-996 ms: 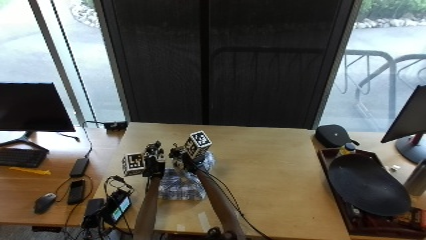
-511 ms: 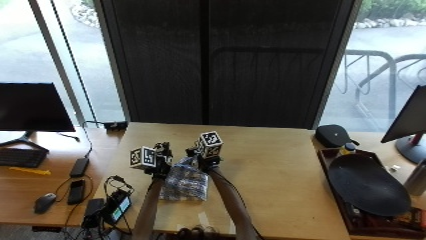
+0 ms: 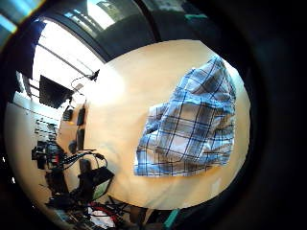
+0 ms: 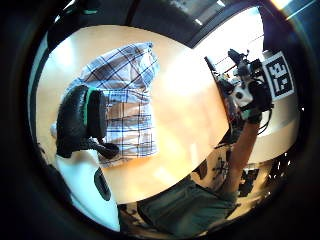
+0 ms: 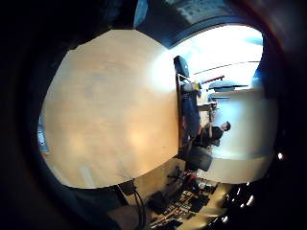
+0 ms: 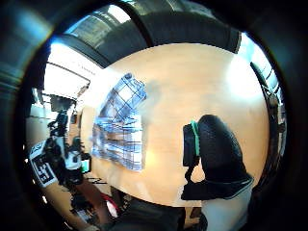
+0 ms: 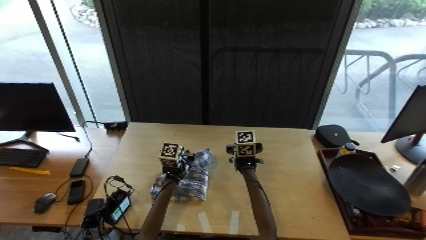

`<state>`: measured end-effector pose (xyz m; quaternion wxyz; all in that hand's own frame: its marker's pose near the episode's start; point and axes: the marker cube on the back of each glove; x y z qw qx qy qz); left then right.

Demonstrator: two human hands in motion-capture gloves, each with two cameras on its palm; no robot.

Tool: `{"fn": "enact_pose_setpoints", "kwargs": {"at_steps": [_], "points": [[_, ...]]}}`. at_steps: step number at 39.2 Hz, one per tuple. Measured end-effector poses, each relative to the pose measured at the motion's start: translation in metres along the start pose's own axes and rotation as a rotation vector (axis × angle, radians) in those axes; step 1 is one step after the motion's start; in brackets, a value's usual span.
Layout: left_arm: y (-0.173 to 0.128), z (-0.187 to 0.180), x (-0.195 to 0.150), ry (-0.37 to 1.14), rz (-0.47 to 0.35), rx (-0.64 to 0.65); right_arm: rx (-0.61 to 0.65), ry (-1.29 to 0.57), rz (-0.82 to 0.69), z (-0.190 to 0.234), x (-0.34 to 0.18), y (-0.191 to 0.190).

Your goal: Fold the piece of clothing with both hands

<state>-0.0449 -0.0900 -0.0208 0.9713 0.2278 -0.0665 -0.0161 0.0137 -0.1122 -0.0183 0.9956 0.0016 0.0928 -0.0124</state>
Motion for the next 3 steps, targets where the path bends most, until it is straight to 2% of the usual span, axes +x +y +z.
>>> {"fn": "enact_pose_setpoints", "kwargs": {"at_steps": [3], "points": [[0.0121, 0.0065, 0.0114, 0.045, 0.010, -0.101, -0.002, -0.036, 0.013, -0.0040, 0.0055, 0.0038]]}}
